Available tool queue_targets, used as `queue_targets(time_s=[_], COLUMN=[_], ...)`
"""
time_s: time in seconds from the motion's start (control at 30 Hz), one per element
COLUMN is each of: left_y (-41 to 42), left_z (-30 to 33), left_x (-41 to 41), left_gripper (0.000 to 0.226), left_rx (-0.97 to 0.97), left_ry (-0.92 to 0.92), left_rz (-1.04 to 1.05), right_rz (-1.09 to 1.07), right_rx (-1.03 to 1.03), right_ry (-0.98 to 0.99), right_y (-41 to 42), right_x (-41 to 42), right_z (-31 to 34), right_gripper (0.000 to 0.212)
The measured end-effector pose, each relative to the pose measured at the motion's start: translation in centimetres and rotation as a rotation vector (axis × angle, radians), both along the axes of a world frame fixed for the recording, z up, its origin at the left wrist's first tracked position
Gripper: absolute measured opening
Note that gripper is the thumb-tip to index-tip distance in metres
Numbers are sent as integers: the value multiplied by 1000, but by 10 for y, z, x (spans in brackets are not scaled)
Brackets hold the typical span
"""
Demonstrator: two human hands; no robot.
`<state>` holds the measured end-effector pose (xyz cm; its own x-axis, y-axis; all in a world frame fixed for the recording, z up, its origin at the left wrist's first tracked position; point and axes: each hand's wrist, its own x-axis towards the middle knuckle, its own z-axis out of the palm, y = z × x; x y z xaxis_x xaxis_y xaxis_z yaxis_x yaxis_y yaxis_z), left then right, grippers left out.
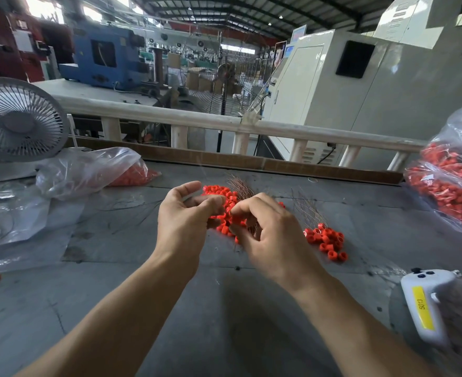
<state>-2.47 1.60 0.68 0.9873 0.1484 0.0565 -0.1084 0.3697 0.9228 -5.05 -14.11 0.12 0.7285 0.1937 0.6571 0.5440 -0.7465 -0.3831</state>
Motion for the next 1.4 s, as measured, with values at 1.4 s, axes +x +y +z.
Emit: queue_targets(time_s=[1.4], left_y=[23], left_z=[3], left_x=[10], left_gripper=[21], left_rx=[13], left_ry=[50], left_rz=[169], right_rz=[-781], right_rx=[38], right_ry=[307], right_y=[-81], right_x=[20], right_z=[11], right_gripper=[4])
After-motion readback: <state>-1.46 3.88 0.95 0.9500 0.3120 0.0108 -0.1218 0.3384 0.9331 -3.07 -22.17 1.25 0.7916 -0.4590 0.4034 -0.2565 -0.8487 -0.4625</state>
